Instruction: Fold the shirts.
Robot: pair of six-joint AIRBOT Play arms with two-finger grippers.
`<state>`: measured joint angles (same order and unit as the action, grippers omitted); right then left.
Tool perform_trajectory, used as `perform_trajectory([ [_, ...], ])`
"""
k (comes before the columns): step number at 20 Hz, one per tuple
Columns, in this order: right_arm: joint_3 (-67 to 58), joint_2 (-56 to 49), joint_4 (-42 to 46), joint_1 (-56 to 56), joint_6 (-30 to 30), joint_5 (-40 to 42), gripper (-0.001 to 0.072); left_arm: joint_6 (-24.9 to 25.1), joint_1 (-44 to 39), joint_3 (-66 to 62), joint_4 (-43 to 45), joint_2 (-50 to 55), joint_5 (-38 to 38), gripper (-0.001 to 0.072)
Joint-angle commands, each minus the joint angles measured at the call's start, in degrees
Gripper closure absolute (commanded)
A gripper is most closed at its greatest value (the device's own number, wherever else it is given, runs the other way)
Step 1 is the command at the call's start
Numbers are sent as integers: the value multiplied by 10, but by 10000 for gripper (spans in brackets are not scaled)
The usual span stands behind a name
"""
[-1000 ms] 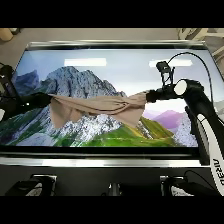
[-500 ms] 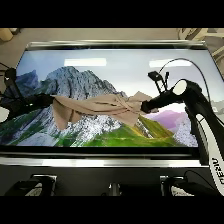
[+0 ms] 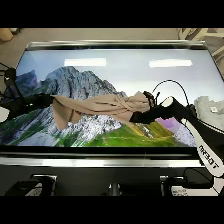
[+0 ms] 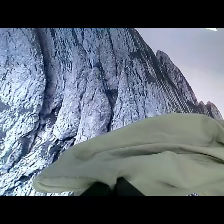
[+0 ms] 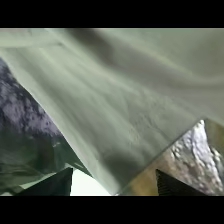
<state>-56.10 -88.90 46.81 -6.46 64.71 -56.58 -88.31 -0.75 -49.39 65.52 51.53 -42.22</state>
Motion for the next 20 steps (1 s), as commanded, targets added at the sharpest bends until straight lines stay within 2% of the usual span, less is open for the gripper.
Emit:
perform_trajectory([
  [1,6,-31,-65,-7,0,36,159,0,0,0,0,0,0,682],
  [3,6,-31,-89,-23,-1,53,179,0,0,0,0,0,1,683],
  [4,6,-31,-92,-33,-2,68,257,0,0,0,0,0,1,682],
  [6,6,-27,-96,-39,-24,70,690,0,0,-2,0,0,1,682],
  [8,-10,-5,-91,-24,-106,42,692,3,1,-17,6,-3,1,682],
  [9,-33,19,-81,-9,-143,9,693,22,1,-39,8,-8,0,683],
  [12,-151,139,-26,53,-201,-57,693,54,1,-174,16,-28,-7,683],
  [15,-330,302,52,129,-205,-14,692,54,1,-386,46,-47,-7,683],
  [17,-414,402,159,151,-203,51,692,54,1,-522,57,-56,-7,683],
  [18,-431,446,213,153,-195,69,692,50,1,-572,65,-63,-8,683],
  [20,-433,520,289,153,-146,77,692,9,1,-618,83,-80,-8,683],
])
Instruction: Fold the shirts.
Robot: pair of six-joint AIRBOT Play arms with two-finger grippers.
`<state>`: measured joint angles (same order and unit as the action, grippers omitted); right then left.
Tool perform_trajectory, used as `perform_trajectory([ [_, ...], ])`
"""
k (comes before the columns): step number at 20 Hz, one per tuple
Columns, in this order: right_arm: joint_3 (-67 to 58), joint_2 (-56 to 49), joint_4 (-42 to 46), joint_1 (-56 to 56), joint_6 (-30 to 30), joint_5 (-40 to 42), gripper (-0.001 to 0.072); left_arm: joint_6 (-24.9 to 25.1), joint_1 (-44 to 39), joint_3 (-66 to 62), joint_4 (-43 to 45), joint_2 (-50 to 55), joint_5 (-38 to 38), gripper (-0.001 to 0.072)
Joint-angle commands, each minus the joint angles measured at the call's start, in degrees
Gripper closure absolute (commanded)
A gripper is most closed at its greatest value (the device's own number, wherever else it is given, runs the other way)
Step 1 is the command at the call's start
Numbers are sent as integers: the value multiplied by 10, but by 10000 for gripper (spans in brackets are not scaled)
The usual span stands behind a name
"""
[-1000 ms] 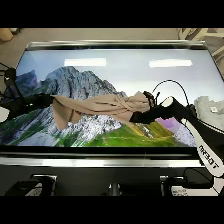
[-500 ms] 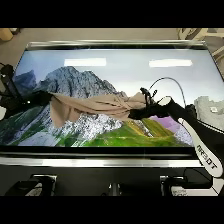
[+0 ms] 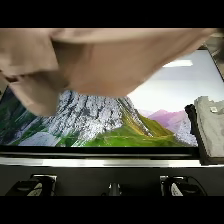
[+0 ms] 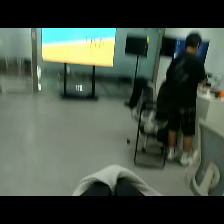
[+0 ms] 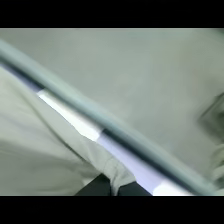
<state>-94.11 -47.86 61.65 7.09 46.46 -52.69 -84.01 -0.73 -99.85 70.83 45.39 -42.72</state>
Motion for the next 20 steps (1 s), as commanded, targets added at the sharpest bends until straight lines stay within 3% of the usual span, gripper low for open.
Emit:
perform_trajectory([
  [1,-53,133,154,17,56,25,692,-48,1,-115,32,-30,-3,683],
  [5,-53,161,155,17,84,14,692,-50,0,-115,32,-43,-49,683],
  [10,-53,108,155,17,81,-57,691,-50,0,-115,96,-23,-115,683],
  [16,-47,-61,145,17,36,-223,689,-50,-1,-60,142,73,-237,682],
  [18,-21,-149,113,16,36,-269,689,-50,-2,18,129,118,-234,682],
  [20,23,-239,83,16,36,-243,689,-49,-5,103,117,179,-205,682],
])
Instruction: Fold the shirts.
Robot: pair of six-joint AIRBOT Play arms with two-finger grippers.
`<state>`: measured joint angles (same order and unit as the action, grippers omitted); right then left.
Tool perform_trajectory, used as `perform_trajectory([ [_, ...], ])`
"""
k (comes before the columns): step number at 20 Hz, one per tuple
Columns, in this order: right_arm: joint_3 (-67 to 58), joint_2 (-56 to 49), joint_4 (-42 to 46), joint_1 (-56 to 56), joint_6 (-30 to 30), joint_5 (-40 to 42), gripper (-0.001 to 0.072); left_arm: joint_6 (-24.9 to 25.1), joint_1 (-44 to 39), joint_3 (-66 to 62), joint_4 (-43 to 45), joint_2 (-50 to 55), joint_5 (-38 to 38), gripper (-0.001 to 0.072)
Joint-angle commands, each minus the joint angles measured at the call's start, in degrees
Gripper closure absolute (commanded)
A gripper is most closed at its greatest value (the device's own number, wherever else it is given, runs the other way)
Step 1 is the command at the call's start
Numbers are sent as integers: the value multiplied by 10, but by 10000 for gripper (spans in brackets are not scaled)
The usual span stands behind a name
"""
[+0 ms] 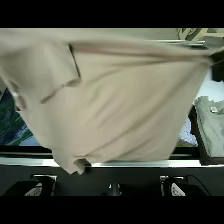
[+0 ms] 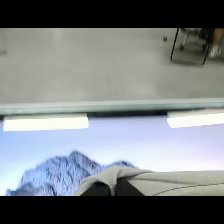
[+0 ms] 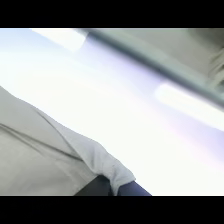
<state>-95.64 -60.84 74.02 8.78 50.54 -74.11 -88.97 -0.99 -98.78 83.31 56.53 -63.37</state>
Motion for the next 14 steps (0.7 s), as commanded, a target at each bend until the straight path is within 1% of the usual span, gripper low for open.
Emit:
perform_trajectory([
  [1,53,-158,-52,-1,-3,9,689,0,-7,131,-8,104,29,683],
  [3,55,-249,-88,0,19,103,689,0,-9,166,-8,182,79,682],
  [4,55,-283,-118,0,33,147,689,-1,-9,162,-8,224,86,682],
  [6,55,-330,-202,-1,54,226,690,0,-9,142,-8,286,91,682],
  [7,55,-348,-256,-1,54,253,690,-1,-9,130,-8,308,93,682],
  [8,55,-360,-291,-2,53,263,690,-12,-9,124,-8,323,97,681],
  [9,55,-372,-299,-7,53,268,690,-45,-10,122,-8,337,99,682],
  [10,55,-382,-290,-15,51,271,690,-70,-12,123,-9,348,94,678],
  [11,55,-390,-276,-26,51,269,689,-88,-14,123,-12,360,80,648],
  [12,55,-395,-267,-34,51,264,684,-101,-15,123,-17,370,61,579],
  [13,55,-393,-264,-38,51,263,589,-101,-14,122,-18,376,40,441],
  [14,53,-388,-269,-38,51,256,426,-98,-10,119,-16,377,18,250],
])
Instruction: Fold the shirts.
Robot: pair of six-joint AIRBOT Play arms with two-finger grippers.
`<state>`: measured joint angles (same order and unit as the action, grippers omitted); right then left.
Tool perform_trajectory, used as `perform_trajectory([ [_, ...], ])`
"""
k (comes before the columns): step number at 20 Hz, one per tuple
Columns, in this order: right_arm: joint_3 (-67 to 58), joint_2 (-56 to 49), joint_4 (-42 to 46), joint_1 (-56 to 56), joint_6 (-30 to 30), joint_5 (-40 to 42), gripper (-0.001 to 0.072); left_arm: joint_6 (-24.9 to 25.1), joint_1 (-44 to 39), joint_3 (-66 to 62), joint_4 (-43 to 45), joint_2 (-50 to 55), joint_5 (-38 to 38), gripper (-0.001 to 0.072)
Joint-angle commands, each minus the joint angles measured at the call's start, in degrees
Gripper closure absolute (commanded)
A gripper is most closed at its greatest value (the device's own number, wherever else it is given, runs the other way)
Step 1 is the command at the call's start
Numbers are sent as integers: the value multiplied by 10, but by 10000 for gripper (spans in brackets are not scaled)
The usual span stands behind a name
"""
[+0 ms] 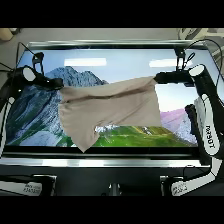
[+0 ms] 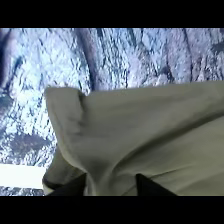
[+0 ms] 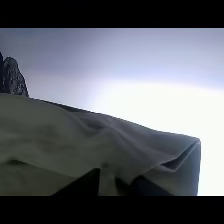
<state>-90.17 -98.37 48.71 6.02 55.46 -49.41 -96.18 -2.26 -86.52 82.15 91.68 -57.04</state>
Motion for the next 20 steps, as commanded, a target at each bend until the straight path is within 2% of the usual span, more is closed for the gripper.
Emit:
perform_trajectory([
  [1,-10,-4,-11,0,1,-19,272,-4,13,-15,-5,25,-81,137],
  [2,-20,7,4,14,-4,-55,216,23,27,-30,-5,23,-124,139],
  [5,-25,48,103,78,-4,-205,217,37,90,-35,-10,2,-245,137],
  [7,-17,51,180,103,6,-328,220,50,124,28,-48,-24,-261,195],
  [8,-2,51,208,104,3,-370,221,63,135,73,-78,-37,-259,252],
  [9,18,51,220,102,-6,-399,221,73,141,127,-102,-50,-251,265],
  [13,91,51,195,102,-9,-415,228,94,138,273,-158,-67,-191,265],
  [20,135,51,194,102,-8,-397,224,97,109,302,-177,-63,-147,266],
])
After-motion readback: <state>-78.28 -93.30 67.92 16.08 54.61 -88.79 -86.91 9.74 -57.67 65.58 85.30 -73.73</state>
